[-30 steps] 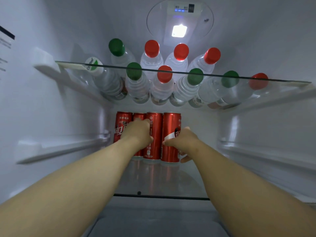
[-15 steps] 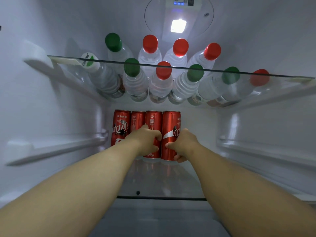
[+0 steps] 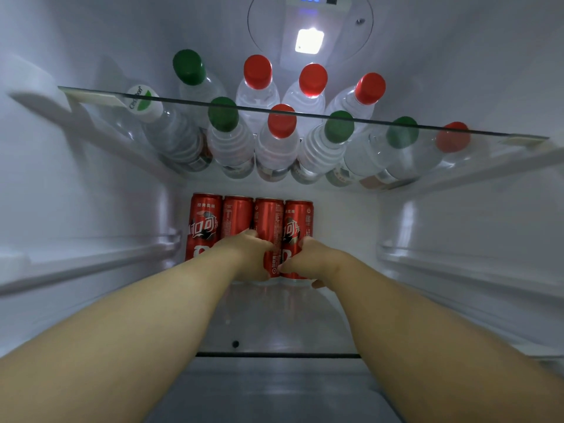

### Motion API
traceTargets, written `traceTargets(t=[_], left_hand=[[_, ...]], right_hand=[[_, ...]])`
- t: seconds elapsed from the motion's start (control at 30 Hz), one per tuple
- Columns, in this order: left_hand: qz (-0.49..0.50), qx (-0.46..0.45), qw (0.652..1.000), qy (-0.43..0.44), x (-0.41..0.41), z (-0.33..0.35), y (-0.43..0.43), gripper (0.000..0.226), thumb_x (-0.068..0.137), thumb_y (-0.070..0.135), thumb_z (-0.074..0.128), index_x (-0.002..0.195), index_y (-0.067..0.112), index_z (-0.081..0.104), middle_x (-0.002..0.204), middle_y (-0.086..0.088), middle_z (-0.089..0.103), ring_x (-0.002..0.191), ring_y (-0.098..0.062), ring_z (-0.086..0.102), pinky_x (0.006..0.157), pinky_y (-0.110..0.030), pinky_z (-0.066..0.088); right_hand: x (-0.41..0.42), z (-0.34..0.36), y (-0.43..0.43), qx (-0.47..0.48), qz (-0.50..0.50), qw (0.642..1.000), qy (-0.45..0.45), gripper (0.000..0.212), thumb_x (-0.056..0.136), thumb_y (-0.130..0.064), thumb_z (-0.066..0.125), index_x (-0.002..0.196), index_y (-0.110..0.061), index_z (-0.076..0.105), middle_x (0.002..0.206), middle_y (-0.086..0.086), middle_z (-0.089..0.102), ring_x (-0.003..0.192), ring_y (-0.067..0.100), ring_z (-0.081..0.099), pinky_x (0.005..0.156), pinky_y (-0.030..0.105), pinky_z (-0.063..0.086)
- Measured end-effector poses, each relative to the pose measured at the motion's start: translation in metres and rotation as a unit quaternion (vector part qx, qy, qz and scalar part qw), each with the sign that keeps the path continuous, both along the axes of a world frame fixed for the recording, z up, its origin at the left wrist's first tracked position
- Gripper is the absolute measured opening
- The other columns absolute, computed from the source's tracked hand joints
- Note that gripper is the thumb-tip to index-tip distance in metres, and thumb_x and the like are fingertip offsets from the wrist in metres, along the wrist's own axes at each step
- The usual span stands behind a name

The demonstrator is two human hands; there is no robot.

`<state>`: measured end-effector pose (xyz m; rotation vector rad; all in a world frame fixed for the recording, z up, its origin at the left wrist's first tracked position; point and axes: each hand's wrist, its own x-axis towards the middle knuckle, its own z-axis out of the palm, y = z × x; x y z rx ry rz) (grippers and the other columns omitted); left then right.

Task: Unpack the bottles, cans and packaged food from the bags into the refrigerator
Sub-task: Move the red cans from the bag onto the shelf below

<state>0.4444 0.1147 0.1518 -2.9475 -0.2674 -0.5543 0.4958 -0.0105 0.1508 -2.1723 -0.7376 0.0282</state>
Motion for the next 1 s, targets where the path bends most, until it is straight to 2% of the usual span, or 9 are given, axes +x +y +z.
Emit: traceTargets(t=[0.27, 0.43, 0.53, 0.7, 0.77, 0.87, 1.0], left_hand=[[0.004, 0.005, 1.000, -0.001, 0.002, 0.000, -0.002, 0.059, 0.089, 0.038, 0.055, 0.143, 0.025, 0.033, 0.146, -0.003, 0.032, 0.131, -0.024, 0.037, 0.106, -0.040, 0.038], [0.000, -0.028, 0.998, -0.049, -0.005, 0.001, -0.001, 0.046, 0.087, 0.022, 0.055, 0.132, 0.019, 0.042, 0.130, -0.005, 0.047, 0.110, -0.024, 0.052, 0.089, -0.034, 0.046], [0.002, -0.039, 0.997, -0.068, -0.010, 0.002, -0.002, 0.041, 0.086, 0.021, 0.056, 0.126, 0.017, 0.045, 0.121, -0.004, 0.051, 0.094, -0.021, 0.052, 0.080, -0.032, 0.047], [-0.007, -0.070, 0.994, -0.089, -0.018, 0.004, -0.007, 0.028, 0.088, 0.020, 0.056, 0.116, 0.015, 0.053, 0.111, -0.004, 0.054, 0.092, -0.020, 0.054, 0.078, -0.030, 0.047], [-0.005, -0.084, 0.991, -0.102, -0.023, 0.006, -0.008, 0.020, 0.088, 0.019, 0.055, 0.108, 0.013, 0.057, 0.105, -0.004, 0.057, 0.092, -0.020, 0.055, 0.077, -0.030, 0.047], [0.022, -0.110, 0.989, -0.094, -0.036, 0.008, -0.009, 0.014, 0.089, 0.017, 0.052, 0.099, 0.012, 0.060, 0.095, -0.003, 0.056, 0.089, -0.020, 0.056, 0.071, -0.027, 0.044], [0.024, -0.157, 0.978, -0.134, -0.060, 0.009, -0.014, 0.016, 0.087, 0.021, 0.053, 0.097, 0.013, 0.062, 0.094, -0.004, 0.060, 0.089, -0.021, 0.060, 0.072, -0.029, 0.049]], right_hand=[[-0.004, 0.002, -0.004, -0.029, 0.019, 0.999, -0.010, 0.055, 0.090, -0.015, 0.059, 0.139, -0.014, 0.034, 0.129, 0.006, 0.048, 0.095, 0.013, 0.041, 0.074, 0.023, 0.037], [-0.005, 0.002, -0.002, -0.040, 0.012, 0.998, -0.041, 0.053, 0.089, -0.022, 0.060, 0.136, -0.014, 0.037, 0.122, 0.003, 0.048, 0.095, 0.015, 0.043, 0.070, 0.025, 0.038], [-0.004, 0.001, 0.001, -0.041, -0.002, 0.997, -0.069, 0.046, 0.086, -0.023, 0.063, 0.127, -0.012, 0.046, 0.116, 0.005, 0.054, 0.097, 0.018, 0.051, 0.077, 0.028, 0.043], [-0.011, 0.003, -0.001, -0.044, -0.019, 0.991, -0.128, 0.017, 0.084, -0.030, 0.061, 0.091, -0.018, 0.052, 0.082, -0.002, 0.052, 0.070, 0.010, 0.048, 0.058, 0.023, 0.039], [-0.017, 0.005, -0.003, -0.041, -0.030, 0.988, -0.147, 0.016, 0.082, -0.033, 0.061, 0.080, -0.021, 0.051, 0.080, -0.003, 0.053, 0.072, 0.011, 0.051, 0.064, 0.027, 0.043], [-0.030, 0.008, -0.008, -0.074, -0.068, 0.978, -0.183, 0.015, 0.080, -0.033, 0.058, 0.074, -0.024, 0.048, 0.086, -0.001, 0.056, 0.085, 0.020, 0.057, 0.080, 0.036, 0.049], [-0.058, 0.009, -0.022, -0.067, -0.099, 0.963, -0.243, 0.012, 0.082, -0.034, 0.055, 0.079, -0.024, 0.049, 0.090, -0.002, 0.056, 0.092, 0.023, 0.056, 0.080, 0.036, 0.045]])
